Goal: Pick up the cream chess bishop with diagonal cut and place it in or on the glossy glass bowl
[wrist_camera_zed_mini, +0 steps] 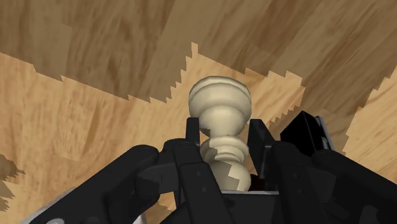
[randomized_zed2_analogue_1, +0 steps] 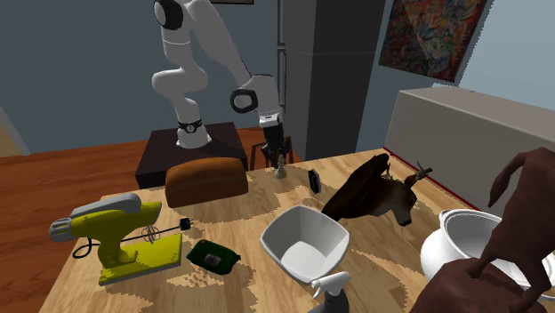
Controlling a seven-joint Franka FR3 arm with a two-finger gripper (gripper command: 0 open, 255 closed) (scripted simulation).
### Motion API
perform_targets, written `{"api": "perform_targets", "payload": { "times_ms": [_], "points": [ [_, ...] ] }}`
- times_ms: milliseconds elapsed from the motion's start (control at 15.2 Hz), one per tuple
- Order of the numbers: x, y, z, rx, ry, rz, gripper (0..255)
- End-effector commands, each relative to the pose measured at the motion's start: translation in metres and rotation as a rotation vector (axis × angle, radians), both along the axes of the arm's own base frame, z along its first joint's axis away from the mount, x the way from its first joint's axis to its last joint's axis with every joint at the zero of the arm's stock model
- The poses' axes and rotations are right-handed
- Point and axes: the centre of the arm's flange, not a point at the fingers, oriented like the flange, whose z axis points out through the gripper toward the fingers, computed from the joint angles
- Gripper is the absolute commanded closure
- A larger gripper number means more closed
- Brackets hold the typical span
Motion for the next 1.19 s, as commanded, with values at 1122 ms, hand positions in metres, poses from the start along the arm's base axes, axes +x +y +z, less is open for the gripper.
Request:
{"api": "perform_targets", "payload": {
  "times_ms": [1122],
  "points": [
    [0.0, 0.0, 0.1, 0.0, 0.0, 0.0, 255]
  ]
}}
